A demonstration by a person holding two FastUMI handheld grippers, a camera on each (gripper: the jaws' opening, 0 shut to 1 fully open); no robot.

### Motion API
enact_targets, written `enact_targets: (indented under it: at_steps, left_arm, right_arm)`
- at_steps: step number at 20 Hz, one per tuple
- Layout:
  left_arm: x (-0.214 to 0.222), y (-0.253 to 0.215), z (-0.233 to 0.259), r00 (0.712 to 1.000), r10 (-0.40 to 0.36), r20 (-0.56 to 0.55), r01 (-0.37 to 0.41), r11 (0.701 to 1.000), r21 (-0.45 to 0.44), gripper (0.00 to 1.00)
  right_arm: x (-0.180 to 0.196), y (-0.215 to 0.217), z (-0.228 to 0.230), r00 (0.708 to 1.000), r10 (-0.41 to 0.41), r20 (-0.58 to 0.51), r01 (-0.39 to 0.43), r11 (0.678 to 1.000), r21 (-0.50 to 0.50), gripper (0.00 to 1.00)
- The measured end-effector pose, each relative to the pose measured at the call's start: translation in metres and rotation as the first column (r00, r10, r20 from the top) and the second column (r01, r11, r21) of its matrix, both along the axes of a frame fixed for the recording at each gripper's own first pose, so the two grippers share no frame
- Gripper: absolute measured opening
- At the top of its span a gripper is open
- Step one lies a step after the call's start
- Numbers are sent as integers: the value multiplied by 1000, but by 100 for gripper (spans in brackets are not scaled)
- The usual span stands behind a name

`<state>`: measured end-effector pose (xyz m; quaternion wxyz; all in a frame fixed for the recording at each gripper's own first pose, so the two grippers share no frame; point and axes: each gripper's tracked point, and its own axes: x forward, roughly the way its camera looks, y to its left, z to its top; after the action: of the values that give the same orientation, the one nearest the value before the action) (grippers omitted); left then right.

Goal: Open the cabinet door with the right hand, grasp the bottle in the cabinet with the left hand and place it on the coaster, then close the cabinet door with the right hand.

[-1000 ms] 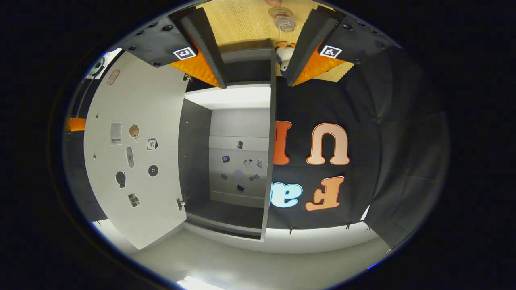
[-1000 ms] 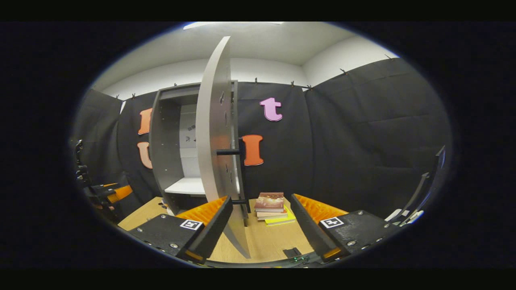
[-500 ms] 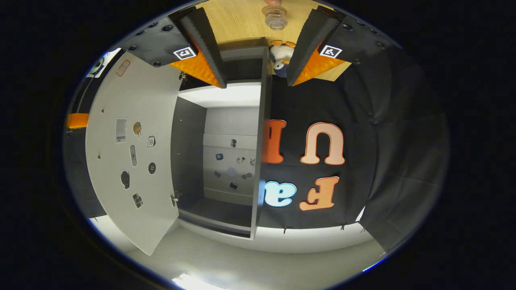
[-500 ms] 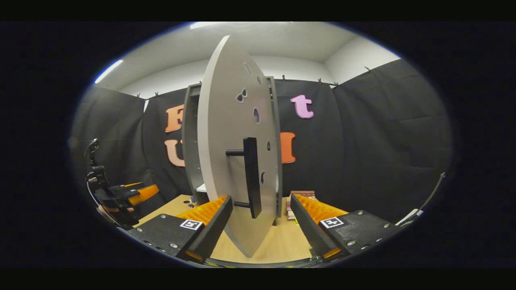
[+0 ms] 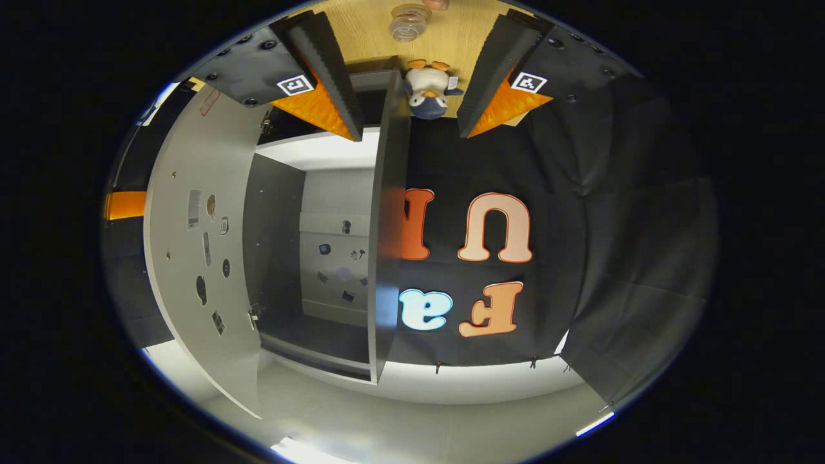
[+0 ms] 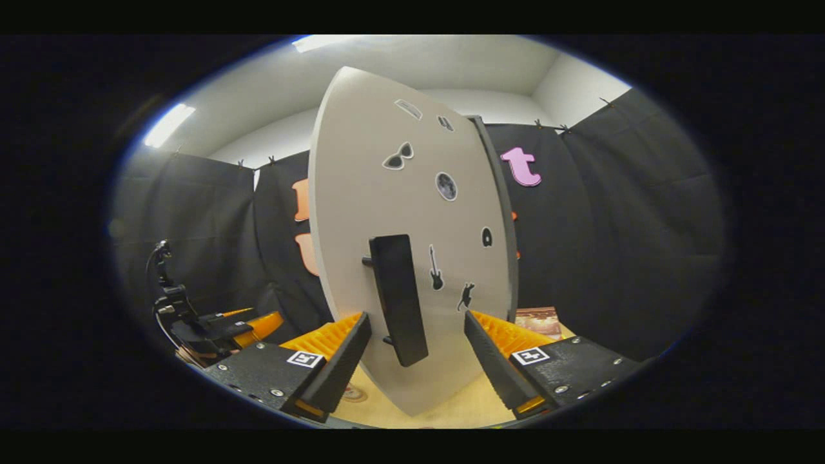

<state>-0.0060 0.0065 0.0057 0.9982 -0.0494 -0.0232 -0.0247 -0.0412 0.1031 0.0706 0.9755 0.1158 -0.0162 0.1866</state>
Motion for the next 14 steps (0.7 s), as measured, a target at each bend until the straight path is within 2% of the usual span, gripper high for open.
enact_targets:
  at_steps: [1,2,4,5,6,9,10,14]
  left_arm:
    - [2,4,1,1000,2,0,-2,1000,1,95]
    - [4,7,2,1000,2,3,-2,1000,1,95]
    - [8,13,5,1000,3,11,-3,1000,2,96]
    - [10,16,5,1000,5,13,-5,1000,2,95]
    - [12,19,5,1000,6,15,-6,1000,1,95]
    - [17,27,4,1000,8,15,-9,1000,4,95]
    - [19,29,4,1000,10,17,-10,1000,4,95]
    - [19,34,4,1000,13,21,-13,1000,6,95]
  right_arm:
    - [7,9,0,1000,9,-3,-9,1000,6,96]
    - [15,18,-1,1000,9,1,-9,1000,0,92]
    - [31,32,-1,1000,-14,14,15,999,-37,92]
    - [37,43,1,1000,-15,28,16,998,-52,92]
    - [37,46,2,999,-6,34,8,998,-61,97]
    - [46,59,2,999,-5,44,8,996,-86,98]
    - [51,61,3,999,-10,50,15,996,-93,94]
    - [66,68,0,999,-30,41,34,995,-96,97]
